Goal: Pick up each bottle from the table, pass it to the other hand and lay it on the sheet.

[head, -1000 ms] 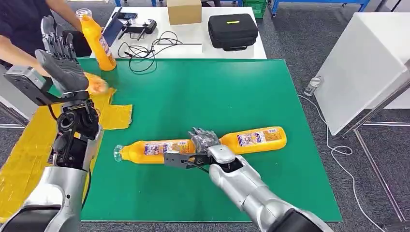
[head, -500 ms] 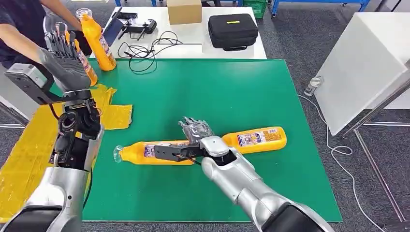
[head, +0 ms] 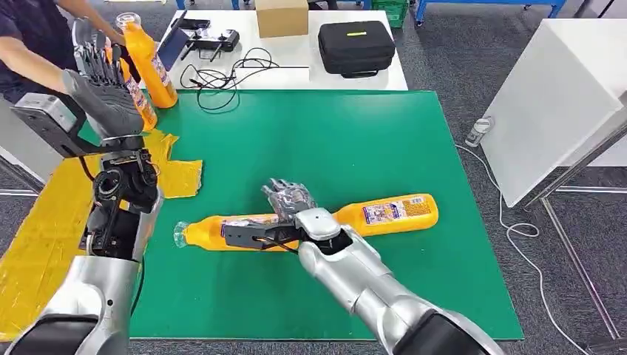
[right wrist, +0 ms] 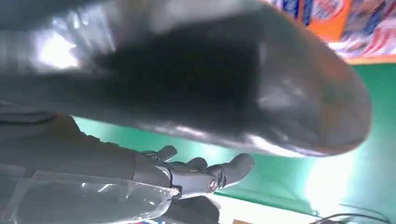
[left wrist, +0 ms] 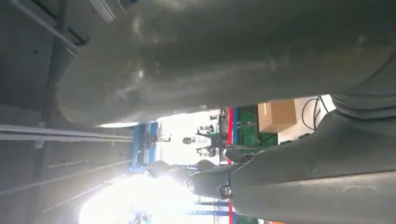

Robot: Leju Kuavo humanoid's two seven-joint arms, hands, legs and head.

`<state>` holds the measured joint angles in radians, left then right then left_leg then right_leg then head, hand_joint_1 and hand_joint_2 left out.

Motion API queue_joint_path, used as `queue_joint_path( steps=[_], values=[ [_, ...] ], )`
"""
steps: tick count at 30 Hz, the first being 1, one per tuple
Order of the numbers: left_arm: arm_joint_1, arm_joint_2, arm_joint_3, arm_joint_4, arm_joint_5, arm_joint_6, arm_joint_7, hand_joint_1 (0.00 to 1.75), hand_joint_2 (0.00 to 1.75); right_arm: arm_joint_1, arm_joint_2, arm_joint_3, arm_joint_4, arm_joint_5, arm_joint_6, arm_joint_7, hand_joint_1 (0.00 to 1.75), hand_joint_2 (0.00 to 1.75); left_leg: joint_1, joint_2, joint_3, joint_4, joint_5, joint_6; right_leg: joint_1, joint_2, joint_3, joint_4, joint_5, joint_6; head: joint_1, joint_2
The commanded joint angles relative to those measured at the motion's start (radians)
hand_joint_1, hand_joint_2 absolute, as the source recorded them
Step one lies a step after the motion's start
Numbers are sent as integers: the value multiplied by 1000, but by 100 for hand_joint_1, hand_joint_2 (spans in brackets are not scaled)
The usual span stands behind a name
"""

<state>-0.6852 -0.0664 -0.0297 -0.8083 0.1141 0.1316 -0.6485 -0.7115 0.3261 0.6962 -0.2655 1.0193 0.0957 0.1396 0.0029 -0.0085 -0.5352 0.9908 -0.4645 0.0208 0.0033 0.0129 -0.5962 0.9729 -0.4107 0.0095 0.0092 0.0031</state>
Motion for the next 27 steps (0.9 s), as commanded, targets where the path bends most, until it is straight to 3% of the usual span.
queue_joint_path(
  steps=[1, 2, 3, 27],
  values=[
    [-52, -26, -33, 12, -7, -6, 16, 0, 0, -23, 19, 16, 51, -1, 54, 7, 0, 0, 1, -1, 1, 1, -1, -1, 1, -3, 2, 0, -1, 1, 0, 0],
    [-51, -26, -34, 10, -9, -4, 17, 0, 0, -19, 16, 14, 53, -2, 55, 9, 0, 0, 0, -1, 1, 0, -1, -1, 0, -2, 1, 0, -1, 1, 0, 0],
    [-50, -30, -35, 4, -9, -8, 18, 0, 0, -12, 14, 15, 56, 1, 65, 15, 0, 175, 0, -1, 1, 0, 0, -1, 0, -2, 1, 0, -1, 1, 0, 0],
    [8, -5, 7, -52, 17, 0, -15, 0, 0, 84, -31, 110, 80, 135, 189, 87, 0, 175, 0, 0, 4, -2, -1, -1, 0, -1, 5, -2, -1, 1, 0, 0]
  ],
)
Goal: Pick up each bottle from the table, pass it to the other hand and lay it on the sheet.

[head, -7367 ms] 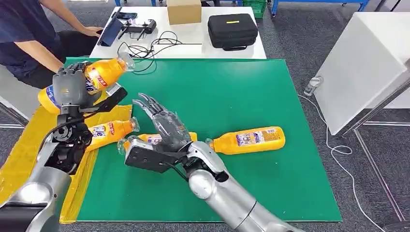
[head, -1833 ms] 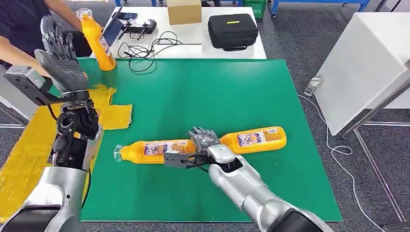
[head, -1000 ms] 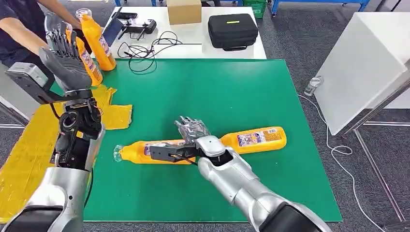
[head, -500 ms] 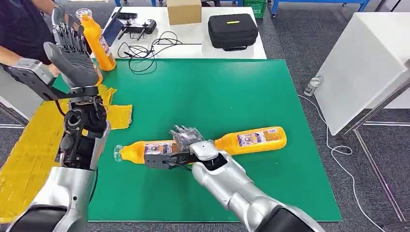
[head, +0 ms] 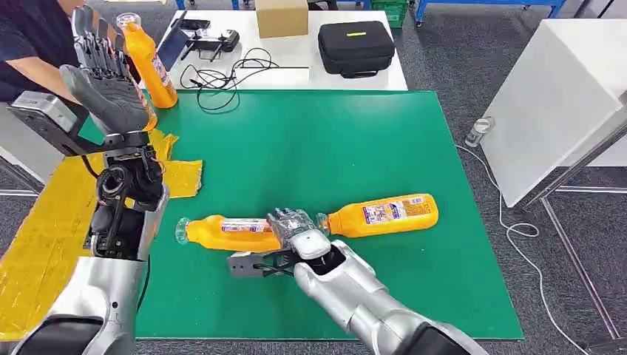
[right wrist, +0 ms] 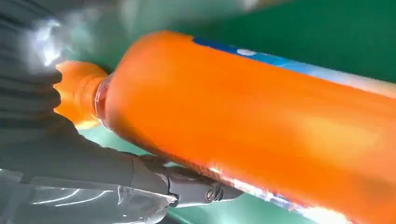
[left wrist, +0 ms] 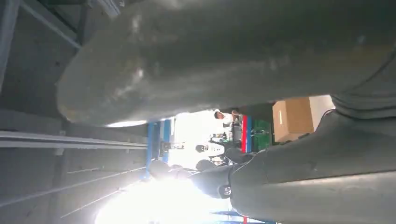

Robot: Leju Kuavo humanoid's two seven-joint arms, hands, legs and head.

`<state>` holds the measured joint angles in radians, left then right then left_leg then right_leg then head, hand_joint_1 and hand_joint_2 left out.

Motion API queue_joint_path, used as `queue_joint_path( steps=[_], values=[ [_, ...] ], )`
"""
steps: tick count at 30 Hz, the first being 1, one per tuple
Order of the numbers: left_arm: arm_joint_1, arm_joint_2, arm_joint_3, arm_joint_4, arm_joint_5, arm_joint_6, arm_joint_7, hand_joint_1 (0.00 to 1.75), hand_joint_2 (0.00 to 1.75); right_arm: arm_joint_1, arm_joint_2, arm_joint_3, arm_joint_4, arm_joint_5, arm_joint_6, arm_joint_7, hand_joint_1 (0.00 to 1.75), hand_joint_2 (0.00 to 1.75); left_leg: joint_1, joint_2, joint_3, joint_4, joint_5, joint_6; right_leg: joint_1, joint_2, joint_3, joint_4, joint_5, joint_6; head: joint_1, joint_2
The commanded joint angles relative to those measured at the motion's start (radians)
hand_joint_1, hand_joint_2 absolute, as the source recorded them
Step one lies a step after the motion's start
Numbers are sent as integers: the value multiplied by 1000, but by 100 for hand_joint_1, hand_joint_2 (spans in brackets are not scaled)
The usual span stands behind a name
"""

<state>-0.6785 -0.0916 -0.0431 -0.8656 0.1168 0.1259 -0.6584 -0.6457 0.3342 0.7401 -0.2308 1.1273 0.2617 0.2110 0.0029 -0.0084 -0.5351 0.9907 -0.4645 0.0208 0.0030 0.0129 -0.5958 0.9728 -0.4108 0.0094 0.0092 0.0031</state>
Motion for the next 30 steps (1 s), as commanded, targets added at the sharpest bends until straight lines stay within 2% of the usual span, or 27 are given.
queue_joint_path(
  steps=[1, 13, 14, 15, 20, 26, 30],
  values=[
    [2, 21, 20, 5, 14, 6, -5, 0, 0, 18, -39, 66, 45, 27, 23, 15, 0, 175, 0, 0, 3, -1, 0, -1, 0, -1, 3, -1, -1, 1, 0, 0],
    [31, 43, 15, -19, 58, 9, -27, 0, 0, 29, -48, 66, 46, 38, 76, 21, 0, 175, 0, 0, 6, -2, -1, -1, 0, -2, 6, -2, -1, 1, 0, 0],
    [31, 43, 15, -21, 60, 10, -27, 0, 0, 31, -50, 62, 44, 35, 73, 19, 134, 175, 0, 0, 6, -2, -1, -1, 0, -2, 6, -2, -1, 1, 0, 0],
    [31, 44, 15, -22, 62, 11, -28, 0, 0, 31, -52, 57, 44, 31, 71, 20, 175, 175, 0, -1, 5, -1, 0, -1, 0, -2, 5, -2, -1, 1, 0, 0],
    [19, 41, 11, -18, 70, 12, -27, 0, 0, 22, -57, 17, 38, 0, 28, 37, 175, 175, 1, -1, 6, -2, 0, -1, 1, -3, 7, -2, 0, 1, 0, 0],
    [10, 48, 10, 25, 72, -2, 1, 0, 0, -55, -72, -124, 8, -103, -162, 56, 175, 175, 0, -1, 5, 0, 0, -1, 0, -2, 5, -1, 0, 1, 0, 0],
    [20, 45, 28, 26, 49, -28, 37, 0, 0, -115, -92, -221, -21, -157, -313, 14, 175, 175, -1, 1, 2, 1, 1, 0, -1, 0, 2, 1, 1, 1, 0, 0]
  ],
)
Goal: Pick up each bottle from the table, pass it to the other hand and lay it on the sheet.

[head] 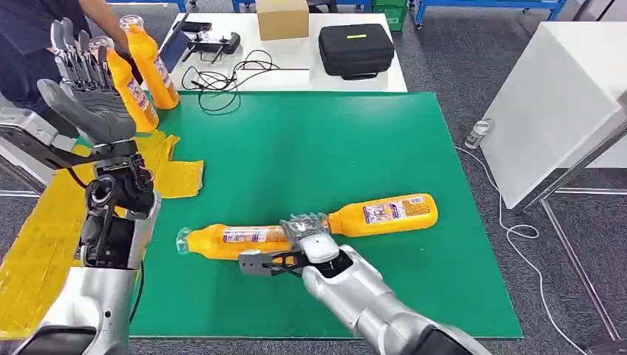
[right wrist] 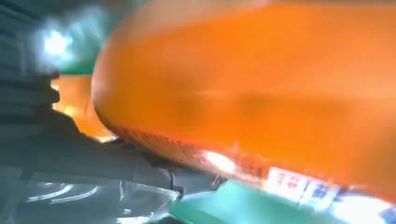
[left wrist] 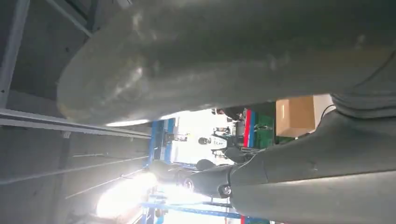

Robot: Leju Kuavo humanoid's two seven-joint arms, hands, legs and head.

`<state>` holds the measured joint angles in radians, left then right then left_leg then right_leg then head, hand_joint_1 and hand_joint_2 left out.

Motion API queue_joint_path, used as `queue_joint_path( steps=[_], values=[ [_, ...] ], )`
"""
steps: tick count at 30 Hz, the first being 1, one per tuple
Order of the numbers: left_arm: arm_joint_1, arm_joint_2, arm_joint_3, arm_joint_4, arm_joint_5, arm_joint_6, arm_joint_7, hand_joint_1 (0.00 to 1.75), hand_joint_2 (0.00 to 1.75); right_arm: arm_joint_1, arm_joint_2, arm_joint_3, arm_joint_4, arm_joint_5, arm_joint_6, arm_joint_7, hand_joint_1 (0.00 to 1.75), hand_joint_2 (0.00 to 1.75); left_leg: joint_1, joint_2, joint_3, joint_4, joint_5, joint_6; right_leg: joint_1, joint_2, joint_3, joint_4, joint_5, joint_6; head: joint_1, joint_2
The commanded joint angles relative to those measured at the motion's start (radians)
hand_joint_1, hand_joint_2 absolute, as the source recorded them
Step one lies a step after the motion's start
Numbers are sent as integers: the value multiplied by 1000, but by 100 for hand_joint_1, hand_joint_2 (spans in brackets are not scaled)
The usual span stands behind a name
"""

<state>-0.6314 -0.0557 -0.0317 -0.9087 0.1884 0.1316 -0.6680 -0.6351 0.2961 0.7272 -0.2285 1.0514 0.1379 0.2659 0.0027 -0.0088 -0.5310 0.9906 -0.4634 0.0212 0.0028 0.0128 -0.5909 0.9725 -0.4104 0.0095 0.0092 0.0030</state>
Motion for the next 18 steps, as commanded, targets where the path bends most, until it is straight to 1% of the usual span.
queue_joint_path(
  steps=[1, 3, 6, 7, 9, 12, 14, 18],
  values=[
    [-29, 11, 20, 75, -26, -41, 56, 0, 0, -136, -58, -226, -34, -89, -223, -57, 175, 175, -1, 1, -2, 1, 0, -1, -1, 0, -2, 2, 0, 1, 0, 0],
    [-44, 18, 23, 109, -28, -67, 85, 0, 0, -159, -71, -270, -62, -112, -292, -89, 175, 175, 0, 1, -2, 1, -1, -1, -1, 0, -2, 2, -1, 1, 0, 0],
    [-50, 21, 22, 120, -28, -72, 90, 0, 0, -168, -75, -277, -71, -117, -293, -94, 175, 175, 0, 1, -2, 1, -1, -1, 0, 0, -3, 2, -1, 1, 0, 0],
    [-56, 22, 21, 132, -29, -81, 97, 0, 175, -166, -77, -286, -80, -122, -316, -103, 175, 175, 0, 1, -1, 1, -1, -1, 0, -1, -2, 1, -1, 1, 0, 0],
    [-73, 27, 19, 158, -26, -109, 116, 0, 175, -173, -90, -325, -114, -152, -393, -152, 175, 175, 0, 0, -2, 1, -1, -1, 0, -1, -2, 1, -1, 1, 0, 0],
    [-85, 36, 26, 190, -6, -146, 134, 0, 175, -192, -102, -360, -153, -183, -431, -210, 175, 175, 0, 0, -3, 2, -1, -1, 0, -2, -3, 2, -2, 2, 0, 0],
    [-85, 38, 34, 207, 22, -185, 146, 0, 175, -203, -94, -368, -159, -190, -442, -222, 175, 175, 0, 1, -5, 3, -1, -1, 0, -1, -5, 3, -1, 2, 0, 0],
    [-82, 37, 33, 208, 22, -185, 146, 0, 175, -198, -89, -366, -158, -188, -449, -219, 175, 175, 0, 1, -5, 0, 0, -1, 0, 0, -5, 1, 0, 1, 0, 0]
  ],
)
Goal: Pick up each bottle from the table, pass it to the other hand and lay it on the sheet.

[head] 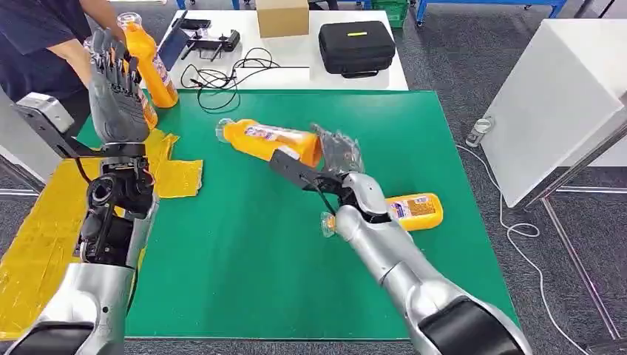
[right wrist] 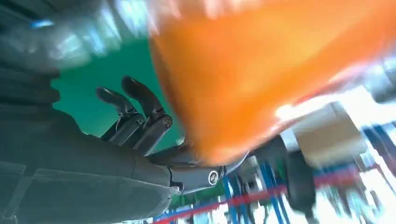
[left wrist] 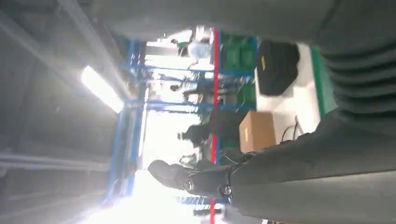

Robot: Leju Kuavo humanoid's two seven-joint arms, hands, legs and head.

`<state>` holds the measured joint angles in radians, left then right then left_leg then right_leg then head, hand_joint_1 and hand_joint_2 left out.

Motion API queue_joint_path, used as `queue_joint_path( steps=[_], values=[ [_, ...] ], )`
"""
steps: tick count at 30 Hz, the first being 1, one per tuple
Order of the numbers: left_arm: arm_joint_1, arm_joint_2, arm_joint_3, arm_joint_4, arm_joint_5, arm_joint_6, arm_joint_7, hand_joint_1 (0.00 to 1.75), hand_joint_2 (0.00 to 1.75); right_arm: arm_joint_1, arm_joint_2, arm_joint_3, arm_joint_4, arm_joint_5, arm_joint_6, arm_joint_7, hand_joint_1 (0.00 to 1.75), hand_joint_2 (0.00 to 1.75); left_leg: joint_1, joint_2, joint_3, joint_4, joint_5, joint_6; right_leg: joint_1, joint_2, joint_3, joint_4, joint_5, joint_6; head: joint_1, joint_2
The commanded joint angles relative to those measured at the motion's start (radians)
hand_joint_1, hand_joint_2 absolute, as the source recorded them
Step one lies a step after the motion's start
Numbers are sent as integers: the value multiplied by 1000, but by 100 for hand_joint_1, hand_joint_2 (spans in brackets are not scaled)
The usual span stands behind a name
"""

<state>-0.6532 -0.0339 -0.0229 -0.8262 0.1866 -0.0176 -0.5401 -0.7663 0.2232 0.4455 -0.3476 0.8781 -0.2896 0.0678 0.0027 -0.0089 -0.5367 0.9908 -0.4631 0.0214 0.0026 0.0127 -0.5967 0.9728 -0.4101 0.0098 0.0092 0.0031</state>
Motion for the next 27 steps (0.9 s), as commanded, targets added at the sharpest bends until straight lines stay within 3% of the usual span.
queue_joint_path(
  steps=[1, 20, 21, 22, 24, 25, 27],
  values=[
    [-60, 16, 25, 125, 24, -35, 18, 0, 175, -67, -16, -84, -39, -14, -22, -21, 175, 175, 0, 1, 2, 1, -1, -1, 0, -1, 2, 1, -1, 1, 0, 0],
    [-44, 3, 22, 67, 45, -47, 61, 0, 175, -58, 15, -61, 5, 2, 0, 3, 175, 175, 1, 0, 1, 0, -1, -1, 1, -1, 1, 0, -1, 0, 0, 0],
    [-51, 2, 21, 74, 46, -44, 64, 0, 175, -65, 11, -48, 20, 20, 30, 48, 134, 175, 1, 0, 2, 0, -1, -1, 1, -2, 2, 0, -2, 1, 0, 0],
    [-58, 1, 19, 83, 46, -43, 66, 0, 175, -66, 7, -42, 24, 33, 44, 77, 0, 175, 1, -1, 2, 0, -1, -1, 1, -2, 3, 0, -2, 1, 0, 0],
    [-78, -4, 8, 107, 46, -54, 72, 0, 175, -64, -7, -66, 42, 21, 98, 115, 0, 175, 1, -1, 2, 1, -2, -1, 1, -2, 3, 0, -2, 1, 0, 0],
    [-88, -9, 5, 123, 47, -50, 71, 0, 175, -63, -17, -71, 45, 23, 98, 107, 0, 0, 1, -2, 1, 1, -1, -1, 1, -3, 2, 0, -1, 1, 0, 0],
    [-107, -21, -7, 149, 48, -55, 70, 0, 175, -59, -39, -73, 70, 32, 160, 133, 0, 0, 1, -3, 1, 1, 0, -1, 1, -4, 2, 0, -1, 1, 0, 0]
  ],
)
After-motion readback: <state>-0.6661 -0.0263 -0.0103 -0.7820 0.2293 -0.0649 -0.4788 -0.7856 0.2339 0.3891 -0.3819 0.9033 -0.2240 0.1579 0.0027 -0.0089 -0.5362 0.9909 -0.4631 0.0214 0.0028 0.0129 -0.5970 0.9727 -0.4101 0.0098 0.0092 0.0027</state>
